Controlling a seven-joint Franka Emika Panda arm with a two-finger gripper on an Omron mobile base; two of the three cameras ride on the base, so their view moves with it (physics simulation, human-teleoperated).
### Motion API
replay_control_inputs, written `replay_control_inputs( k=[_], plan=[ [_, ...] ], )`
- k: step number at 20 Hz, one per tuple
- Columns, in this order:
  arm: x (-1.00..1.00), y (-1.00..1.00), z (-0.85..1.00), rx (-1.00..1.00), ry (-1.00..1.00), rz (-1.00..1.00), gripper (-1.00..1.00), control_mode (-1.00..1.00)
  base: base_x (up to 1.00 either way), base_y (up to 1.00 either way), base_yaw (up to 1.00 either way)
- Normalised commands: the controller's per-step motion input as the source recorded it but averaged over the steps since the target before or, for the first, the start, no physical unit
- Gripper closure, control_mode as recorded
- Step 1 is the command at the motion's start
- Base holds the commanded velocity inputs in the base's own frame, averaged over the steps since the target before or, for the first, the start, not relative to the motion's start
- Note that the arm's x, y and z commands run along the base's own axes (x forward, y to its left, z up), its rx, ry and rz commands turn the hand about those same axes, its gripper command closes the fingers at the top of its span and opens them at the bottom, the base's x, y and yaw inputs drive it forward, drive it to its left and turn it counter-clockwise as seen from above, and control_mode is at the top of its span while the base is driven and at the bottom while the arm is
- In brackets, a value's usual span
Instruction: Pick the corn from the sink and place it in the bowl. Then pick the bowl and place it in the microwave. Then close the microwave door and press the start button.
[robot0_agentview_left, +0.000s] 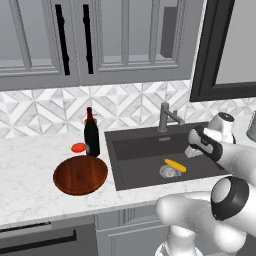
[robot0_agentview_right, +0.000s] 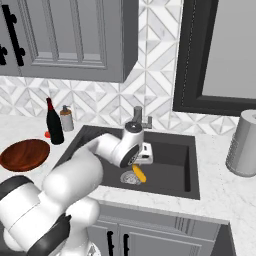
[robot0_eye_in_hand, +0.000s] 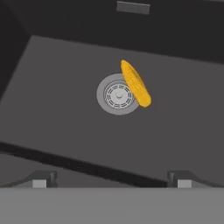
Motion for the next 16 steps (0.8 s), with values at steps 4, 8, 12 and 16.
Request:
replay_control_inputs(
  k=[4, 8, 12, 16],
  plan=[
    [0.39, 0.0, -0.38, 0.0, 0.02, 0.09, -1.0, -1.0, 0.0, 0.0, 0.0],
    [0.39, 0.0, -0.35, 0.0, 0.06, 0.08, -1.0, -1.0, 0.0, 0.0, 0.0],
    [0.4, 0.0, -0.34, 0.0, 0.07, 0.05, -1.0, -1.0, 0.0, 0.0, 0.0],
    [0.34, 0.0, -0.3, 0.0, 0.05, 0.05, -1.0, -1.0, 0.0, 0.0, 0.0]
  ],
)
